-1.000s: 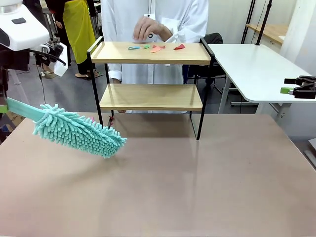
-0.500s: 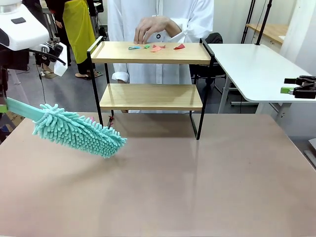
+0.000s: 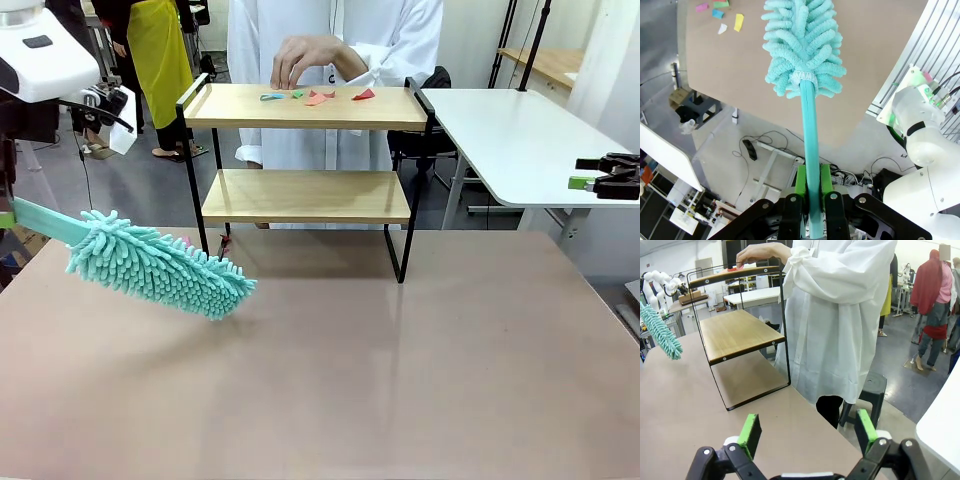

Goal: Clean the shelf.
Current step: Clean the specific section of the Shelf indicated by the human with the Duster.

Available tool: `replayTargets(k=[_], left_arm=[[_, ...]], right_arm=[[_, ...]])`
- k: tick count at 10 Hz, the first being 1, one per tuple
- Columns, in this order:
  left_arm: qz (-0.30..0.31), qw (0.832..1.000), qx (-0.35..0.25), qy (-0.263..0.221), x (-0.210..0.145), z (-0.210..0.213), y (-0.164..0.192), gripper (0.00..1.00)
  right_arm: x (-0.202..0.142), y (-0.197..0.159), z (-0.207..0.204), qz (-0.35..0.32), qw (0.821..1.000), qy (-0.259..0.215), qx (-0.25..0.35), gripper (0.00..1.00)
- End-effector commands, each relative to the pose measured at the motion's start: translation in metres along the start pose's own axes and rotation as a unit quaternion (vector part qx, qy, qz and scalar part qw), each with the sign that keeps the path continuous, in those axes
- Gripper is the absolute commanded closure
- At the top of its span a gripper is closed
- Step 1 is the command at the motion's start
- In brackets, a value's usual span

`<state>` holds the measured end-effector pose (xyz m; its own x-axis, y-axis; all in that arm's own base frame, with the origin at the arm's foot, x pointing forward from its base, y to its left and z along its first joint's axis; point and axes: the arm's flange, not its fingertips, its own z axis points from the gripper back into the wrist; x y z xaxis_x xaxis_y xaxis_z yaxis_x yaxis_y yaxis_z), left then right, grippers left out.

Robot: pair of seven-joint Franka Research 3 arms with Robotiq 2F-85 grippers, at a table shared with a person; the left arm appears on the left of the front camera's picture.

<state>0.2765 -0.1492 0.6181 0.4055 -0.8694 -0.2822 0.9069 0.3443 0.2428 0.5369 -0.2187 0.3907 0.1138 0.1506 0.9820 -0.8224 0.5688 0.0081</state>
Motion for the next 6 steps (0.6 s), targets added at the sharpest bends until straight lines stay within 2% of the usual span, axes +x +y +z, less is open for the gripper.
replayTargets(k=[1, 4, 6], left_arm=[[-0.002, 1.000, -0.003, -0.010, -0.003, -0.001, 0.000, 0.87], [0.000, 1.000, 0.000, 0.000, 0.000, 0.000, 0.000, 0.87], [0.000, 0.995, -0.027, -0.096, -0.020, 0.008, 0.003, 0.87]], right_arm=[[0.004, 0.001, -0.001, -0.005, 1.000, 0.008, 0.000, 0.00], [0.004, 0.001, -0.001, -0.005, 1.000, 0.008, 0.000, 0.00], [0.004, 0.001, -0.001, -0.005, 1.000, 0.008, 0.000, 0.00]])
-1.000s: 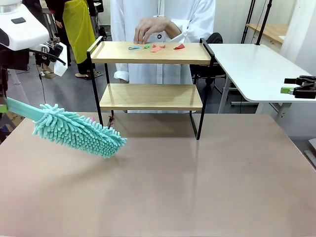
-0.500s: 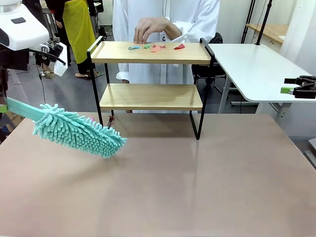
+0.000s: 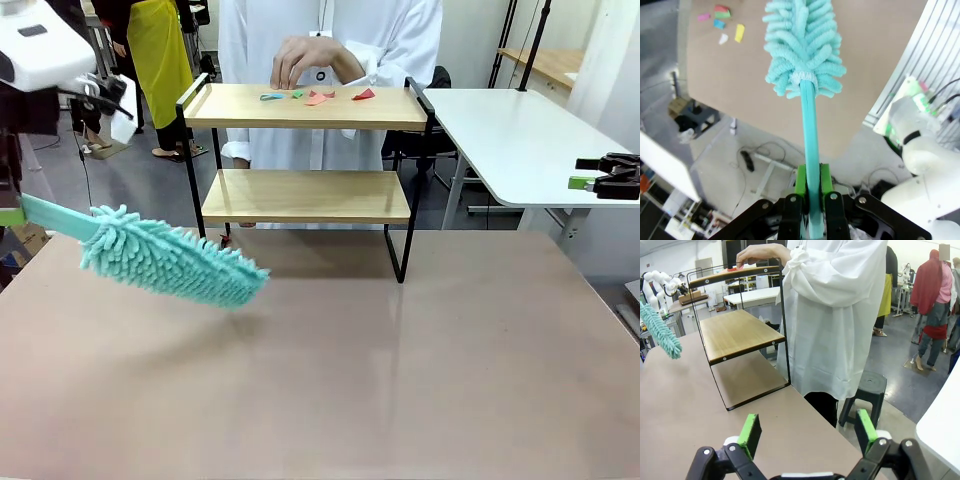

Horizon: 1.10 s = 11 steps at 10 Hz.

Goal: Clean the shelf.
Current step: Clean the specific section of the Shelf indicated by the human with the Duster.

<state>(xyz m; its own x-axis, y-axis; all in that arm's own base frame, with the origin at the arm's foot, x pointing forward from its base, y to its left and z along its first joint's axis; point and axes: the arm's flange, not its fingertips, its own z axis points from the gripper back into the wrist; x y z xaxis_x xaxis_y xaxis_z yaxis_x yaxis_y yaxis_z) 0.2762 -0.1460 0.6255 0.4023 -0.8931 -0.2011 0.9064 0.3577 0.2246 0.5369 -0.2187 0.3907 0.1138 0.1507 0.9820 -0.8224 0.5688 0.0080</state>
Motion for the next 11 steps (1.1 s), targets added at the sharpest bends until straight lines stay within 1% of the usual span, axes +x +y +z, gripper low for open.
replayTargets(k=[1, 2, 3, 4, 5, 7, 8, 9, 10, 11], left_arm=[[-0.007, 0.995, -0.021, -0.093, -0.024, 0.013, -0.001, 0.87], [-0.011, 0.991, -0.026, -0.131, -0.029, 0.026, -0.003, 0.87], [-0.018, 0.982, -0.054, -0.179, -0.030, 0.047, -0.002, 0.87], [-0.004, 0.979, -0.074, -0.188, -0.026, 0.068, -0.003, 0.87], [0.010, 0.980, -0.066, -0.189, -0.021, 0.086, -0.004, 0.87], [0.049, 0.964, -0.102, -0.239, -0.006, 0.134, -0.008, 0.87], [0.089, 0.955, -0.114, -0.257, 0.004, 0.161, -0.015, 0.87], [0.142, 0.944, -0.130, -0.267, 0.016, 0.187, -0.019, 0.87], [0.207, 0.932, -0.138, -0.263, 0.030, 0.209, -0.026, 0.87], [0.228, 0.932, -0.113, -0.257, 0.046, 0.228, -0.033, 0.87]], right_arm=[[0.004, 0.001, -0.001, -0.005, 1.000, 0.008, 0.000, 0.00], [0.004, 0.001, -0.001, -0.005, 1.000, 0.008, 0.000, 0.00], [0.004, 0.001, -0.001, -0.005, 1.000, 0.008, 0.000, 0.00], [0.004, 0.001, -0.001, -0.005, 1.000, 0.008, 0.000, 0.00], [0.004, 0.001, -0.001, -0.005, 1.000, 0.008, 0.000, 0.00], [0.004, 0.001, -0.001, -0.005, 1.000, 0.008, 0.000, 0.00], [0.004, 0.001, -0.001, -0.005, 1.000, 0.008, 0.000, 0.00], [0.004, 0.001, -0.001, -0.005, 1.000, 0.008, 0.000, 0.00], [0.004, 0.001, -0.001, -0.005, 1.000, 0.008, 0.000, 0.00], [0.004, 0.001, -0.001, -0.005, 1.000, 0.008, 0.000, 0.00]])
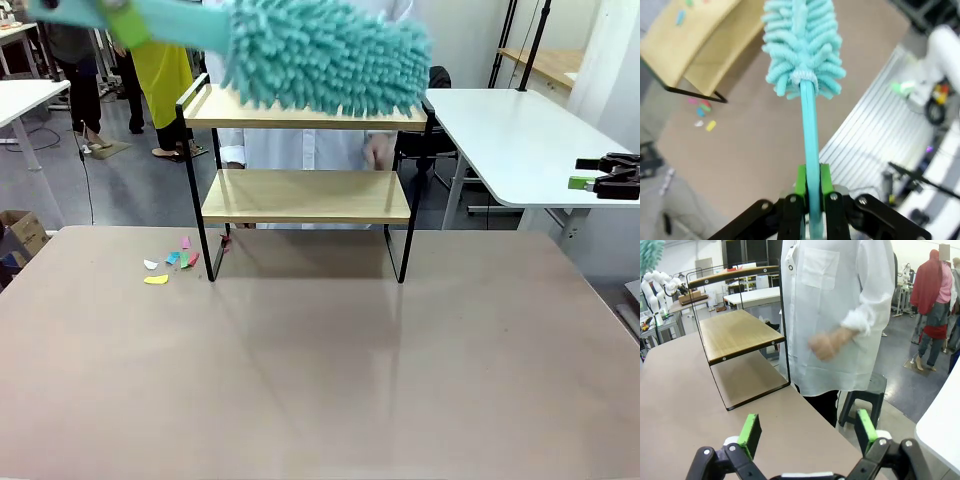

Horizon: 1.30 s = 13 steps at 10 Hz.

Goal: Clean the shelf.
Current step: Clean the specific section of the Shelf indicated by the human with the Duster.

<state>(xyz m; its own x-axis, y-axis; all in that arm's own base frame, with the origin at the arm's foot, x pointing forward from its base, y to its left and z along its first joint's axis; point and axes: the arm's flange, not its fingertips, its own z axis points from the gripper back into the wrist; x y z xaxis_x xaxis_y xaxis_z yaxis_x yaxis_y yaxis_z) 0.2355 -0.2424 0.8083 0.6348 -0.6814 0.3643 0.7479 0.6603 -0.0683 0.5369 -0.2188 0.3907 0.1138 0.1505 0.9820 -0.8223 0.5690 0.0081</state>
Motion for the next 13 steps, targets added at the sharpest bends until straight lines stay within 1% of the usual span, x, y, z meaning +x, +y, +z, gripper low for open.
replayTargets(k=[1, 2, 3, 4, 5, 6, 7, 8, 9, 11, 12, 13], left_arm=[[0.092, 0.995, 0.040, -0.014, 0.042, 0.016, -0.031, 0.87], [0.133, 0.989, 0.051, -0.027, 0.065, 0.015, -0.047, 0.87], [0.168, 0.982, 0.074, -0.043, 0.089, 0.013, -0.066, 0.87], [0.186, 0.975, 0.104, -0.063, 0.113, 0.007, -0.085, 0.87], [0.218, 0.961, 0.144, -0.088, 0.140, -0.002, -0.101, 0.87], [0.229, 0.957, 0.155, -0.093, 0.161, -0.010, -0.109, 0.87], [0.237, 0.958, 0.144, -0.077, 0.176, -0.017, -0.112, 0.87], [0.213, 0.963, 0.163, -0.021, 0.180, -0.021, -0.108, 0.87], [0.223, 0.961, 0.129, -0.101, 0.136, -0.027, -0.103, 0.87], [0.223, 0.961, 0.129, -0.101, 0.136, -0.027, -0.103, 0.87], [0.220, 0.962, 0.141, -0.076, 0.147, -0.044, -0.102, 0.87], [0.241, 0.956, 0.136, -0.097, 0.154, -0.062, -0.110, 0.87]], right_arm=[[0.004, 0.001, -0.001, -0.005, 1.000, 0.008, 0.000, 0.00], [0.004, 0.001, -0.001, -0.005, 1.000, 0.008, 0.000, 0.00], [0.004, 0.001, -0.001, -0.005, 1.000, 0.008, 0.000, 0.00], [0.004, 0.001, -0.001, -0.005, 1.000, 0.008, 0.000, 0.00], [0.004, 0.001, -0.001, -0.005, 1.000, 0.008, 0.000, 0.00], [0.004, 0.001, -0.001, -0.005, 1.000, 0.008, 0.000, 0.00], [0.004, 0.001, -0.001, -0.005, 1.000, 0.008, 0.000, 0.00], [0.004, 0.001, -0.001, -0.005, 1.000, 0.008, 0.000, 0.00], [0.004, 0.001, -0.001, -0.005, 1.000, 0.008, 0.000, 0.00], [0.004, 0.001, -0.001, -0.005, 1.000, 0.008, 0.000, 0.00], [0.004, 0.001, -0.001, -0.005, 1.000, 0.008, 0.000, 0.00], [0.004, 0.001, -0.001, -0.005, 1.000, 0.008, 0.000, 0.00]])
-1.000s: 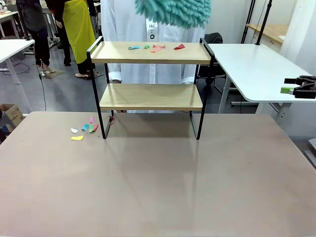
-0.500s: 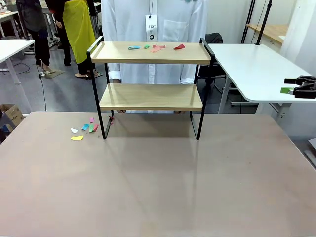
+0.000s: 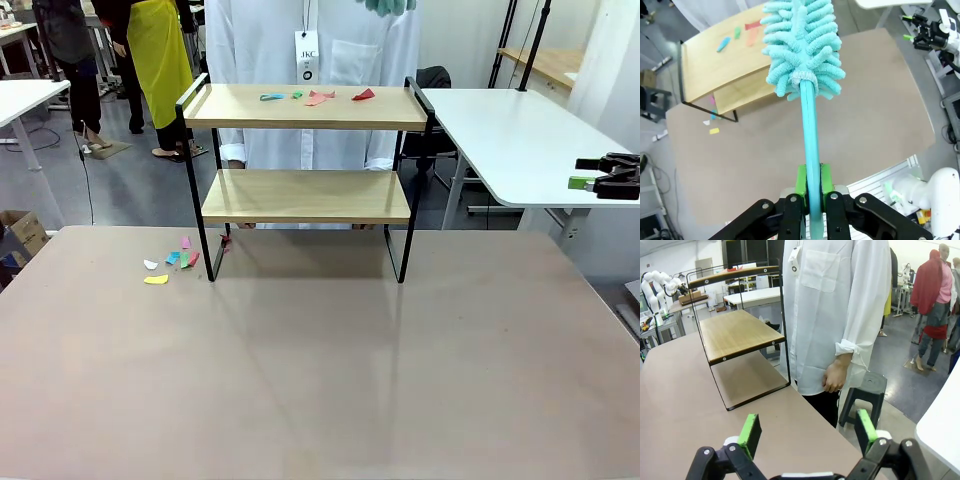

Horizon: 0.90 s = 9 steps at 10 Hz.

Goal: Clean the shelf.
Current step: Clean the specific section of the Shelf indicated by the human with the Duster.

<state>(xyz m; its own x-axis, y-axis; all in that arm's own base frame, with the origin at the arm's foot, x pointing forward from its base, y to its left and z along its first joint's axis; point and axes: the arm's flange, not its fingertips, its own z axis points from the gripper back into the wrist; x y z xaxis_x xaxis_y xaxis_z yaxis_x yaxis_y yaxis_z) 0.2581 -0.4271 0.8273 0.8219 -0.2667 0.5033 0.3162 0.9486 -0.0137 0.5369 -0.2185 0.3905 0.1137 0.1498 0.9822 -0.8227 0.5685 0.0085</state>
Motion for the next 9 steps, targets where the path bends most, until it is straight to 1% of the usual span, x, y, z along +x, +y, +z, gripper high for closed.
replayTargets(k=[1, 3, 4, 5, 6, 7, 8, 9], left_arm=[[0.040, 0.999, -0.004, -0.017, 0.009, -0.034, -0.022, 0.87], [0.077, 0.996, -0.019, -0.041, 0.020, -0.065, -0.044, 0.87], [0.112, 0.991, 0.001, -0.076, 0.022, -0.079, -0.052, 0.87], [0.132, 0.987, -0.002, -0.093, 0.023, -0.092, -0.058, 0.87], [0.155, 0.982, 0.003, -0.108, 0.023, -0.107, -0.058, 0.87], [0.180, 0.977, -0.011, -0.115, 0.024, -0.121, -0.054, 0.87], [0.188, 0.974, -0.018, -0.123, 0.025, -0.134, -0.051, 0.87], [0.191, 0.974, -0.027, -0.117, 0.025, -0.146, -0.049, 0.87]], right_arm=[[0.004, 0.001, -0.001, -0.004, 1.000, 0.008, 0.000, 0.00], [0.004, 0.001, -0.001, -0.004, 1.000, 0.008, 0.000, 0.00], [0.004, 0.001, -0.001, -0.004, 1.000, 0.008, 0.000, 0.00], [0.004, 0.001, -0.001, -0.004, 1.000, 0.008, 0.000, 0.00], [0.004, 0.001, -0.001, -0.004, 1.000, 0.008, 0.000, 0.00], [0.004, 0.001, -0.001, -0.004, 1.000, 0.008, 0.000, 0.00], [0.004, 0.001, -0.001, -0.004, 1.000, 0.008, 0.000, 0.00], [0.004, 0.001, -0.001, -0.004, 1.000, 0.008, 0.000, 0.00]])
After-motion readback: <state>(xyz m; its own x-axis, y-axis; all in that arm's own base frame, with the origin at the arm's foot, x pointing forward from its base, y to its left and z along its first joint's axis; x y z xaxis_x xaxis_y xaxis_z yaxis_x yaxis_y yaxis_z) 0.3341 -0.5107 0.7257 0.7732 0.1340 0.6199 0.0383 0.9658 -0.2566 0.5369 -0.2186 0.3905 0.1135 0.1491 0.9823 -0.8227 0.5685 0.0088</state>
